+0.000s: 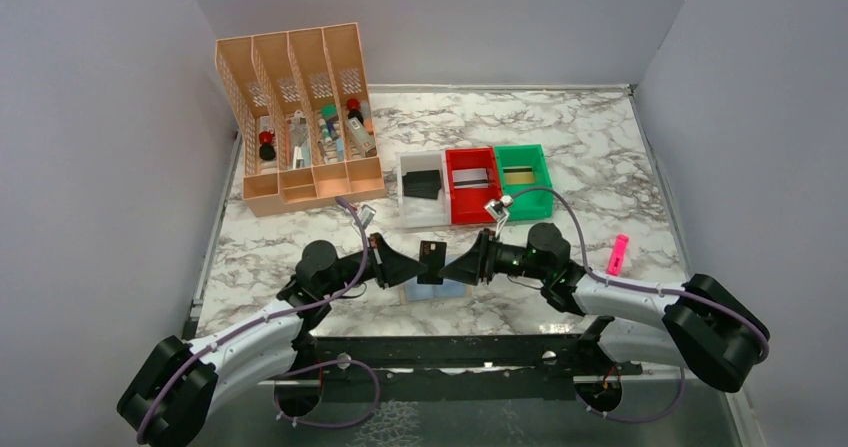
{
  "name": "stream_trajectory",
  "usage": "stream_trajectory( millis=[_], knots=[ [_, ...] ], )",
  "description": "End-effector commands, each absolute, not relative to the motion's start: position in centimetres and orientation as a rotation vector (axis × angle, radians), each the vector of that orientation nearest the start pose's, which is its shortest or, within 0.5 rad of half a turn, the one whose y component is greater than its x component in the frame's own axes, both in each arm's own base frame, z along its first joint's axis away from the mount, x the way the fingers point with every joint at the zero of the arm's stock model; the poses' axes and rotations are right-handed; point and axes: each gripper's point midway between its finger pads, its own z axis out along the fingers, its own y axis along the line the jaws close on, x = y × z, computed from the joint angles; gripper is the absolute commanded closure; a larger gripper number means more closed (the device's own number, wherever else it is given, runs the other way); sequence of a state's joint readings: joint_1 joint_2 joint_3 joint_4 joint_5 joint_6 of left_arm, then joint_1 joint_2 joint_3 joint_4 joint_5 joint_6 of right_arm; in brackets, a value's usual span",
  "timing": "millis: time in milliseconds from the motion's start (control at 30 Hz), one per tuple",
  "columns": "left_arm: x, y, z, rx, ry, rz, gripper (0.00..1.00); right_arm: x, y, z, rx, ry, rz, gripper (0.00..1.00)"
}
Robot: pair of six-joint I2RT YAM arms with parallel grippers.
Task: Take the credit cards out of the card holder
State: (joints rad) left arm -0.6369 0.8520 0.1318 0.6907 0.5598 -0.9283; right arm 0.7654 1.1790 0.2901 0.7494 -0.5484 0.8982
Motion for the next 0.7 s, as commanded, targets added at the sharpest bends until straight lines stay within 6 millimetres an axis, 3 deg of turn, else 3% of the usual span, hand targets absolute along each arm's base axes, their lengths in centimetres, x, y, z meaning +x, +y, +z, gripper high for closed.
stream_trajectory(
  millis=[0, 400, 667],
  knots=[
    [14.0, -26.1, 17.0, 0.279, 1.814, -1.645, 1.0, 14.3, 31.2, 16.8, -0.411, 1.886, 1.705, 0.49],
    [13.4, -26.5, 16.5, 0.319, 1.84, -1.676, 1.0, 14.6, 31.8, 17.4, -0.439, 1.856, 1.757, 0.75],
    [13.8, -26.3, 16.1, 0.282, 1.846, -1.652, 0.99, 14.2, 31.7, 16.4, -0.442, 1.876, 1.771, 0.93]
  ],
)
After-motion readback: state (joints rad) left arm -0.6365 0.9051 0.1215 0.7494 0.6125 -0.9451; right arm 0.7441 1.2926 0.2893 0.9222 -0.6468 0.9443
